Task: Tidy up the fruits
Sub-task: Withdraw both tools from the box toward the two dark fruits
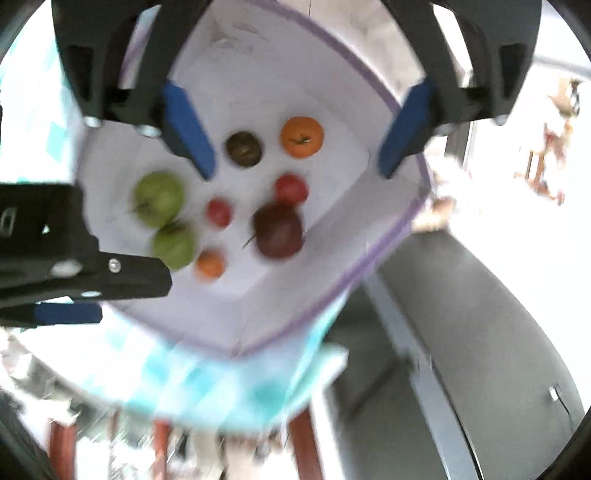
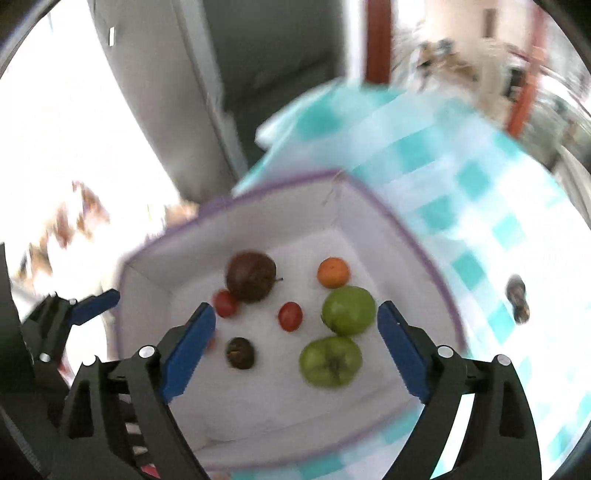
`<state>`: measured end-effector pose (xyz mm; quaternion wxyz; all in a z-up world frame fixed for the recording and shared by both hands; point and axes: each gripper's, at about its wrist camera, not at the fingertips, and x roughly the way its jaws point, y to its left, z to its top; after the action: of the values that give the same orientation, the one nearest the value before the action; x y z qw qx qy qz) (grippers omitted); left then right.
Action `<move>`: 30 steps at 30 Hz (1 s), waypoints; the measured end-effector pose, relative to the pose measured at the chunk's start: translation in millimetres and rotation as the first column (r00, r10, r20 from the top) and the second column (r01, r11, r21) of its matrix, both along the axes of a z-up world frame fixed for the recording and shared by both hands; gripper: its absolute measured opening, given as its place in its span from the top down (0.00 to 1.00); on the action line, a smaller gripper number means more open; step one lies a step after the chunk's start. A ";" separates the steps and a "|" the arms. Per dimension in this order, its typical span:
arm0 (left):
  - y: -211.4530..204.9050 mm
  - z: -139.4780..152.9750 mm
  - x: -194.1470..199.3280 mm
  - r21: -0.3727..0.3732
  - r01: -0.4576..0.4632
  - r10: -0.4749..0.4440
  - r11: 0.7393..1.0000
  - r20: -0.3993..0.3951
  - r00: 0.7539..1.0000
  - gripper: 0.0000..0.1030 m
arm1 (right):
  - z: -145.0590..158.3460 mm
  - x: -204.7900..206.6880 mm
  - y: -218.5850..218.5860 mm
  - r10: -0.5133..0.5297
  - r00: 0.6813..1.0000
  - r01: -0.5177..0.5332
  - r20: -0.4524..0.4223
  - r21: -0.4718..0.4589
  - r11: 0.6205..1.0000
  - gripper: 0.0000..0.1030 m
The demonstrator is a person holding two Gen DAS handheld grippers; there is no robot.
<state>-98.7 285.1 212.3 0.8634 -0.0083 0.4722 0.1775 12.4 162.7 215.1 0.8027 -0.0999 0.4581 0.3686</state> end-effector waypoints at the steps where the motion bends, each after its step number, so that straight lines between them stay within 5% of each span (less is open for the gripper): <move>1: -14.9 11.2 -9.8 0.015 0.033 -0.033 0.999 0.048 0.998 0.02 | 9.0 -7.1 -8.2 -0.030 0.999 0.030 0.014 0.044 0.999 0.16; 5: -62.0 28.9 -40.4 0.004 0.213 -0.212 0.977 0.132 0.968 0.02 | 24.4 -67.7 -88.7 -0.198 0.977 0.185 0.072 0.157 0.970 0.16; 8: -107.0 23.5 -53.7 -0.041 0.355 -0.347 0.934 0.141 0.927 0.02 | 16.1 -106.3 -134.2 -0.301 0.951 0.292 0.067 0.117 0.949 0.16; 14: -173.1 -11.6 -58.7 -0.145 0.533 -0.525 0.834 0.091 0.846 0.02 | -20.2 -149.6 -218.9 -0.529 0.848 0.529 0.024 0.026 0.848 0.16; 20: -222.8 -61.1 -33.8 -0.181 0.661 -0.670 0.728 0.016 0.742 0.02 | -44.5 -144.0 -290.6 -0.708 0.702 0.712 -0.070 0.058 0.700 0.16; 24: -265.5 -80.4 -17.9 -0.177 0.727 -0.741 0.663 -0.023 0.671 0.04 | -50.0 -131.7 -329.1 -0.805 0.592 0.805 -0.042 0.067 0.589 0.15; 27: -289.3 -95.3 3.1 -0.187 0.752 -0.771 0.632 -0.057 0.634 0.08 | -70.0 -108.1 -347.9 -0.814 0.578 0.816 -0.056 0.044 0.577 0.15; 30: -304.2 -106.1 28.2 -0.203 0.755 -0.779 0.624 -0.079 0.623 0.14 | -86.0 -86.6 -362.9 -0.825 0.561 0.826 -0.058 0.088 0.556 0.16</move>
<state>-70.5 -19.2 106.1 0.8126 0.1435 0.5094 -0.2442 -74.2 -200.2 129.1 0.8836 0.1702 0.4354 -0.0263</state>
